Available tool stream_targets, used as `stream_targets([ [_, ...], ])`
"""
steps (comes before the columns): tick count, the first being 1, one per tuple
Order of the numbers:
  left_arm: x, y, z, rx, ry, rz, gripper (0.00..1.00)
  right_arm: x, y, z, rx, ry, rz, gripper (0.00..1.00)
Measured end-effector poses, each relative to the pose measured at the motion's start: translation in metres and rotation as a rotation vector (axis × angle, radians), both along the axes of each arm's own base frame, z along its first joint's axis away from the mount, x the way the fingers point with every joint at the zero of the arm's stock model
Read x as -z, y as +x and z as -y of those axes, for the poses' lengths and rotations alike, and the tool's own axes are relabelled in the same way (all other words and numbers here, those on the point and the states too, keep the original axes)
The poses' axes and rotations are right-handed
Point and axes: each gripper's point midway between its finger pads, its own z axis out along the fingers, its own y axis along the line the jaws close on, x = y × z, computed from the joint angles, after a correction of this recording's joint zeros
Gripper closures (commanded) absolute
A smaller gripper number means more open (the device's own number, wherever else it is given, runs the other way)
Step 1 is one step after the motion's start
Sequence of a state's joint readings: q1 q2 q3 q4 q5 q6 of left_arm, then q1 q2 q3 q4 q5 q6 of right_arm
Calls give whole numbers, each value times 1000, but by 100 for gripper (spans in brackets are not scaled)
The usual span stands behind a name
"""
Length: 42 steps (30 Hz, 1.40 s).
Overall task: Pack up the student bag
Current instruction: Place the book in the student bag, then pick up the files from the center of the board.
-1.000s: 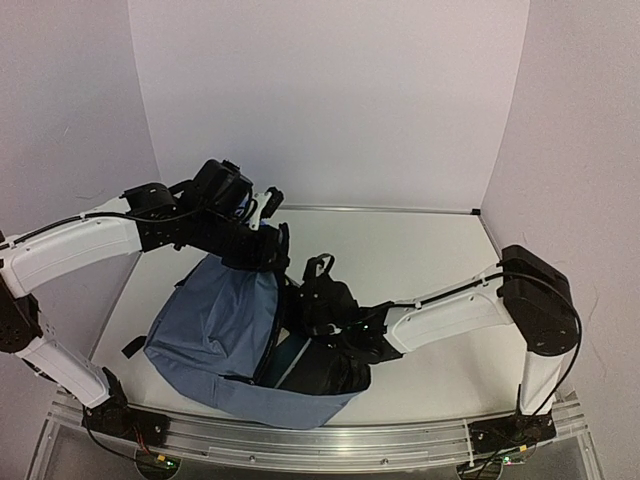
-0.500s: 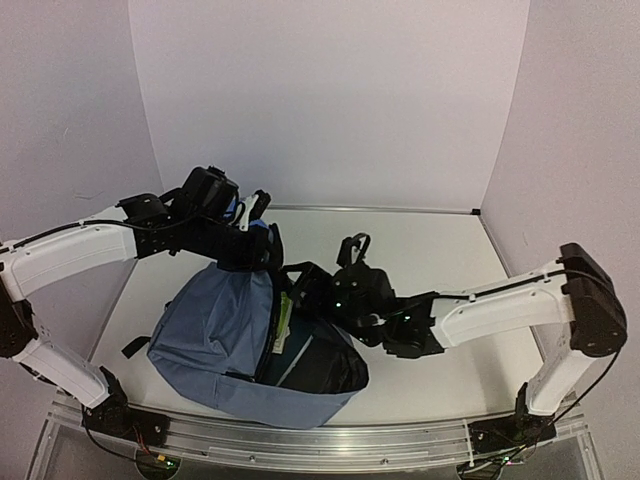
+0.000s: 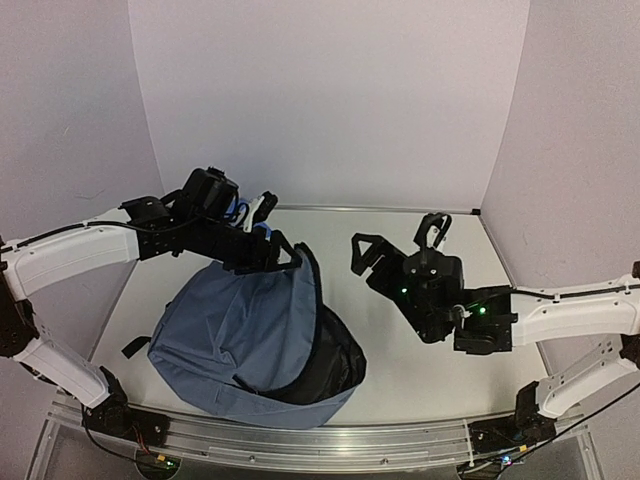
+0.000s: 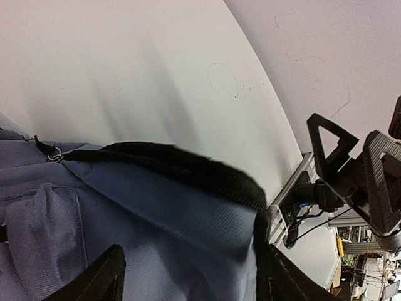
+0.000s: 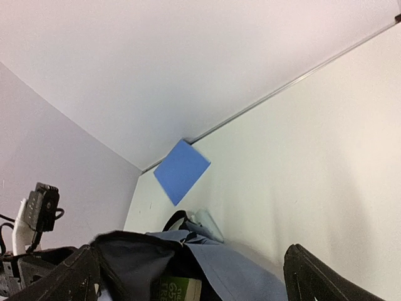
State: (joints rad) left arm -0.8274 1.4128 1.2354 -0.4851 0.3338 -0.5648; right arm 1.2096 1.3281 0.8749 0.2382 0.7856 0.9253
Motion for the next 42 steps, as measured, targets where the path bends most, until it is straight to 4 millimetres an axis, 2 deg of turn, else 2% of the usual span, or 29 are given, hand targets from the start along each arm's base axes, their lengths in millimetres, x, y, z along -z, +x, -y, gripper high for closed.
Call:
stream_targets([
  [5,-2,11,-7,-30,-9,-3,4,-25,14,25,42,-103,55,2],
  [9,-4,44,-36,-135,-25,-15,2,-45,42,37,31,-173,69,2],
  [12,-10,78,-71,-249,-61,-25,3,-57,65,38,-3,-205,70,2],
  [14,-14,105,-101,-343,-86,-27,5,-55,79,36,-26,-228,59,2],
  [19,-14,168,-174,-566,-156,-18,11,-26,99,19,-120,-279,-11,2],
  [21,-2,194,-200,-645,-172,-24,14,-13,103,15,-146,-294,-40,2],
  [24,34,229,-234,-751,-168,-63,17,-1,106,15,-168,-305,-72,2],
  [26,65,247,-252,-805,-154,-108,20,-2,109,18,-168,-299,-78,3],
  [29,105,271,-271,-852,-140,-156,26,-6,114,22,-160,-280,-79,7],
  [32,133,292,-284,-880,-140,-177,33,-6,118,26,-153,-264,-87,12],
  [36,153,322,-298,-897,-144,-159,42,-7,122,33,-135,-244,-94,17],
  [42,161,364,-304,-872,-188,-93,55,-10,125,39,-119,-218,-99,23],
])
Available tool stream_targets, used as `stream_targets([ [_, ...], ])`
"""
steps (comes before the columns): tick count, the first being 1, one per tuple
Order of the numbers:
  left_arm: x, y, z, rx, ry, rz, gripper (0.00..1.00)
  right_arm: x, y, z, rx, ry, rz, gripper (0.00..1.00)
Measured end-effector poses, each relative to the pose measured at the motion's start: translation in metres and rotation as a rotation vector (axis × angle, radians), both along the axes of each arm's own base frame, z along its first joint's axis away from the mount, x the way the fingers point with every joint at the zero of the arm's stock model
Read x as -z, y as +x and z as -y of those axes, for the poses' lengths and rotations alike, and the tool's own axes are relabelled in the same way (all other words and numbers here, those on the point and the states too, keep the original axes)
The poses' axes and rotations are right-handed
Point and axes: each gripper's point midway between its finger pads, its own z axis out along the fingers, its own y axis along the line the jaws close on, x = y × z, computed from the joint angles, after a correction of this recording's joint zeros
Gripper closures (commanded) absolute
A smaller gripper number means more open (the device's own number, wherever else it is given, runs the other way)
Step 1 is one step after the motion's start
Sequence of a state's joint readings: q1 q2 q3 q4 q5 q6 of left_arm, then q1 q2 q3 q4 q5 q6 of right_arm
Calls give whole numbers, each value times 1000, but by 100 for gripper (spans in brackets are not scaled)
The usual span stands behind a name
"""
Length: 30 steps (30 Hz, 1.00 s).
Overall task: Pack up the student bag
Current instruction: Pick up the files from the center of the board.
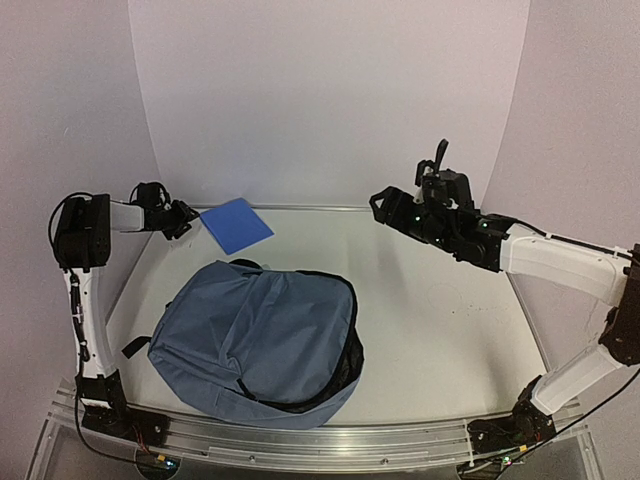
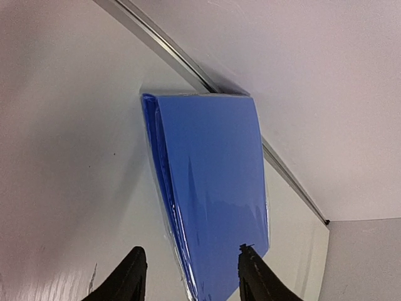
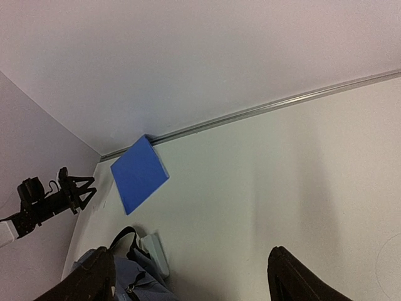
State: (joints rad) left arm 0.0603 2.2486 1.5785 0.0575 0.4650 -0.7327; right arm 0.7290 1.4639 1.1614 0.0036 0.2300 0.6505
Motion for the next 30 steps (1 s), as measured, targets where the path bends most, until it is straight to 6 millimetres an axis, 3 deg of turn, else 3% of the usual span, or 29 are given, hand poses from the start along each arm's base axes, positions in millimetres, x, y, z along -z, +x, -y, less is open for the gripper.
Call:
stream_targets([
  [5,17,24,5,35,-25,23,60,1,1,2,5,10,-7,28],
  [12,39,41,9,58,-50,21,65,1,2,3,10,20,-15,32],
  [22,45,64,11,63,-86,39,70,3,5,6,21,25,-21,33],
  [30,47,76,14,58,-141,54,75,20,13,5,20,5,-53,34],
])
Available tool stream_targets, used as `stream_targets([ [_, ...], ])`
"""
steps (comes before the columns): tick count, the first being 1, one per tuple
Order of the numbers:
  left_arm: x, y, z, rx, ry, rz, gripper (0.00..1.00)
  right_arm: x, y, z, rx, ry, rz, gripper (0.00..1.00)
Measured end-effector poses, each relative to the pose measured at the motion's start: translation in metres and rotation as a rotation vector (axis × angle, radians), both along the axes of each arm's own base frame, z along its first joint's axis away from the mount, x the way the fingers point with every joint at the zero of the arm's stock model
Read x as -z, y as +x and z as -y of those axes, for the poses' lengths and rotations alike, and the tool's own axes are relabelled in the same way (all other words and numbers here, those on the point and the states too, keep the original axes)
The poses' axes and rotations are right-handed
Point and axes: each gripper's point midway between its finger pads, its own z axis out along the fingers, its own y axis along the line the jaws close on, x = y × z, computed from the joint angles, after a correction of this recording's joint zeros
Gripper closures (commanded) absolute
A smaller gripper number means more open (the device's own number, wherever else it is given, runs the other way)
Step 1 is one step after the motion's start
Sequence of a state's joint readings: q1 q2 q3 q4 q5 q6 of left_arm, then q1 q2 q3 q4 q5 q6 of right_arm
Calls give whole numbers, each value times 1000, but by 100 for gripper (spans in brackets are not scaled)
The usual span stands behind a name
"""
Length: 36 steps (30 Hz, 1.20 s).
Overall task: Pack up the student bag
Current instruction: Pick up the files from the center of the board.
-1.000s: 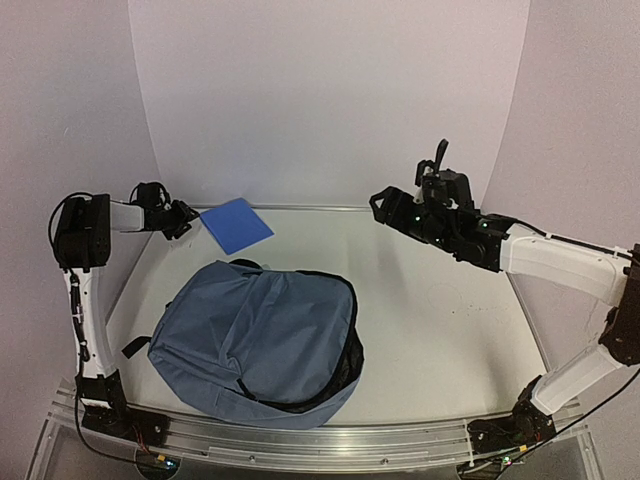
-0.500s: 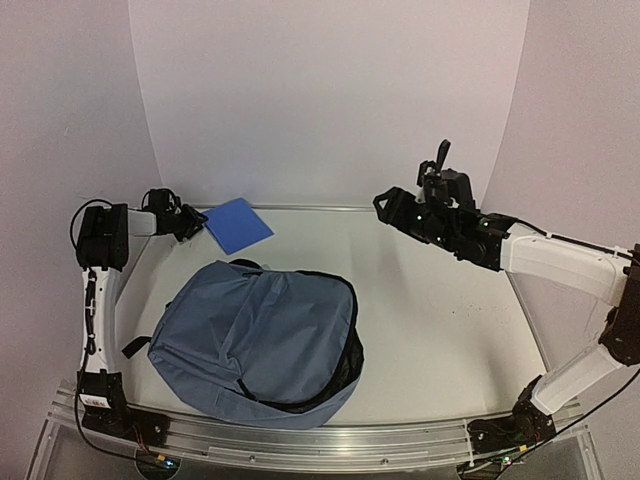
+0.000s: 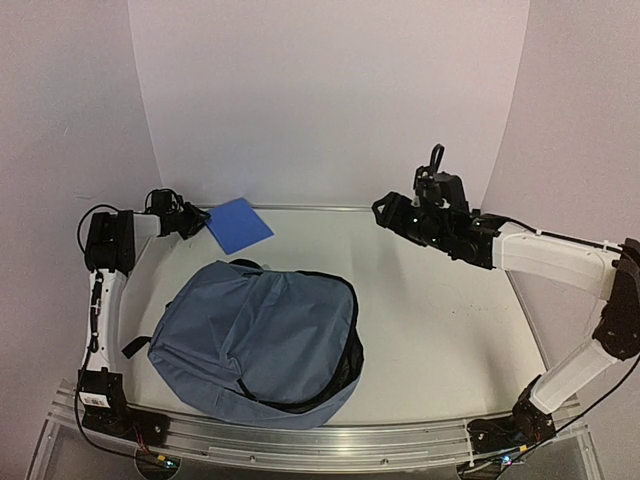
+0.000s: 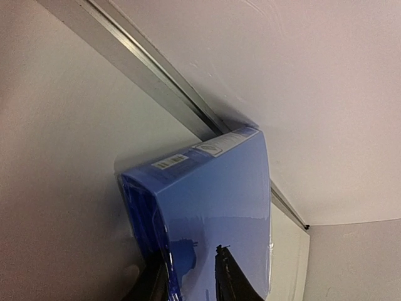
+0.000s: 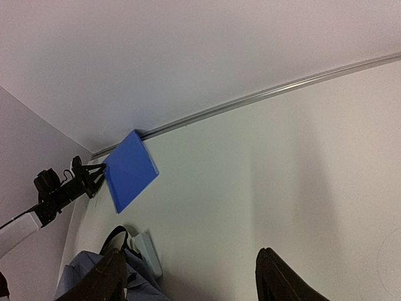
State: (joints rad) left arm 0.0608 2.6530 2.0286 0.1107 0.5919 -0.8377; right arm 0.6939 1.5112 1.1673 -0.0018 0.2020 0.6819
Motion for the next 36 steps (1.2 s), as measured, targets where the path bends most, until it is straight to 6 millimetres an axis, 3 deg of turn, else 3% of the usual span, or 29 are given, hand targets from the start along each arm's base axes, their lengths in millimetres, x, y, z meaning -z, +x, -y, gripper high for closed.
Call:
stream_targets([
  [5,0,4,3,4,-43,13,80,9,5,0,-2,-8,-19,34],
  [11,-1,9,6,6,-83,22,99,15,10,3,1,-10,-32,35],
  [18,-10,10,9,21,-120,79,100,11,14,6,6,-3,-26,35],
  [25,-23,-9,16,66,-134,166,100,4,14,2,-40,-46,-1,35],
  [29,-62,-21,22,108,-134,255,100,-15,15,-6,-103,-79,50,34],
  [36,-174,-44,39,198,-105,495,100,-42,10,-20,-226,-141,123,33],
])
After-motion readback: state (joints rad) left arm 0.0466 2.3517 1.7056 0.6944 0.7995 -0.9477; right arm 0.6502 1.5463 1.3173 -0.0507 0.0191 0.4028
